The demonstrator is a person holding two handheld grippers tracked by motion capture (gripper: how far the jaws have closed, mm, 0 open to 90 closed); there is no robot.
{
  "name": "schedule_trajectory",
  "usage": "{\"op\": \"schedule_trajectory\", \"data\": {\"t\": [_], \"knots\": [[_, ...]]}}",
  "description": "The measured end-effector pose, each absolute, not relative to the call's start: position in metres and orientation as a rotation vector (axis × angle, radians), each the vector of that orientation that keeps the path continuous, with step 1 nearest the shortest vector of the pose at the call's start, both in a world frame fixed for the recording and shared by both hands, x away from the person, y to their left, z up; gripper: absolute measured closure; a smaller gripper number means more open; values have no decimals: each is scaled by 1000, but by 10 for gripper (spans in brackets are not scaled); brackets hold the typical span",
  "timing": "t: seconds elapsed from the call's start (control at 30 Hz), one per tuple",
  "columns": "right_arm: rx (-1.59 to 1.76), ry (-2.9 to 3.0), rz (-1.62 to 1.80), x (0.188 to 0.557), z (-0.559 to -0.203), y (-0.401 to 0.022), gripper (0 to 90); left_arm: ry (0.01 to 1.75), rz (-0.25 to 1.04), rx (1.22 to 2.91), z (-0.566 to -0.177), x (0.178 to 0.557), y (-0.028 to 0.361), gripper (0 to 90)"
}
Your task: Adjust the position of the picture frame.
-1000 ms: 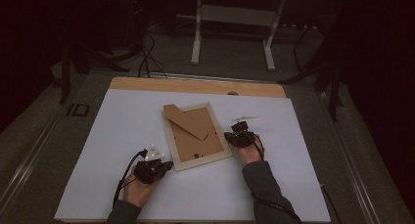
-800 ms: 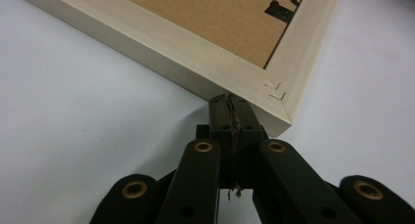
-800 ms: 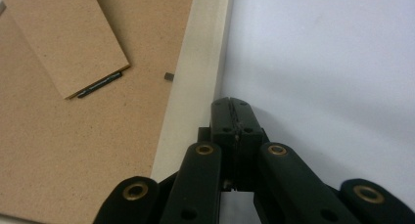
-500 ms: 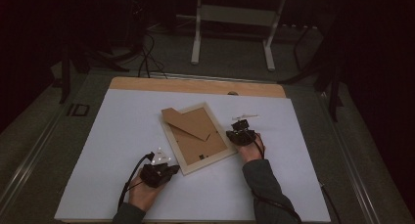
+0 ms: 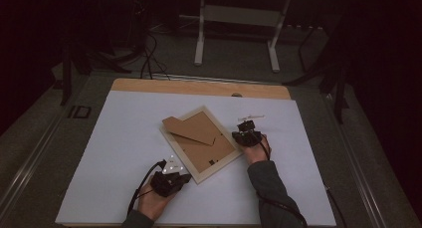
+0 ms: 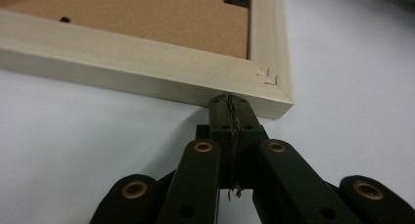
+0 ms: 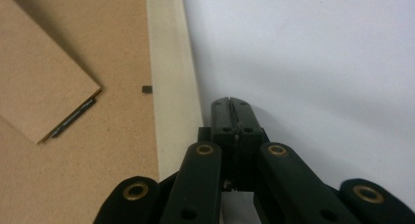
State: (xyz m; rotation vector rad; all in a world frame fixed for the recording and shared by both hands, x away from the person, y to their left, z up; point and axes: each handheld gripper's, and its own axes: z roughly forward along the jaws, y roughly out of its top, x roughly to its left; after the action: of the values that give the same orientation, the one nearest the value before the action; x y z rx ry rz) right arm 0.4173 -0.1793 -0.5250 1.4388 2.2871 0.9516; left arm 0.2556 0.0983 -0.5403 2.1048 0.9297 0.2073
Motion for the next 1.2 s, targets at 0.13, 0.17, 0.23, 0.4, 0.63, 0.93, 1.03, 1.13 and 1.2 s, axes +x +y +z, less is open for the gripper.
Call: {"op": "schedule_trajectory", "data": {"t": [0.13, 0.17, 0.23, 0.4, 0.63, 0.93, 1.03, 1.13, 1.2], "knots": [[1442, 2286, 943, 418, -525, -179, 900, 907, 196, 2114, -540, 253, 93, 900], [1437, 2288, 943, 419, -525, -180, 900, 903, 194, 2116, -540, 253, 92, 900], [1435, 2289, 944, 419, -525, -180, 900, 896, 188, 2116, -540, 252, 91, 900], [1435, 2289, 940, 420, -524, -180, 900, 886, 177, 2118, -541, 251, 88, 900], [1435, 2288, 941, 421, -524, -180, 900, 851, 152, 2120, -541, 247, 79, 900], [1390, 2298, 961, 422, -519, -177, 900, 779, 126, 2138, -542, 242, 66, 900], [1375, 2303, 964, 422, -518, -177, 900, 768, 125, 2141, -542, 241, 64, 900], [1358, 2297, 977, 420, -518, -178, 900, 760, 124, 2143, -541, 241, 64, 900], [1350, 2296, 982, 419, -516, -178, 900, 751, 126, 2139, -540, 241, 64, 900]]}}
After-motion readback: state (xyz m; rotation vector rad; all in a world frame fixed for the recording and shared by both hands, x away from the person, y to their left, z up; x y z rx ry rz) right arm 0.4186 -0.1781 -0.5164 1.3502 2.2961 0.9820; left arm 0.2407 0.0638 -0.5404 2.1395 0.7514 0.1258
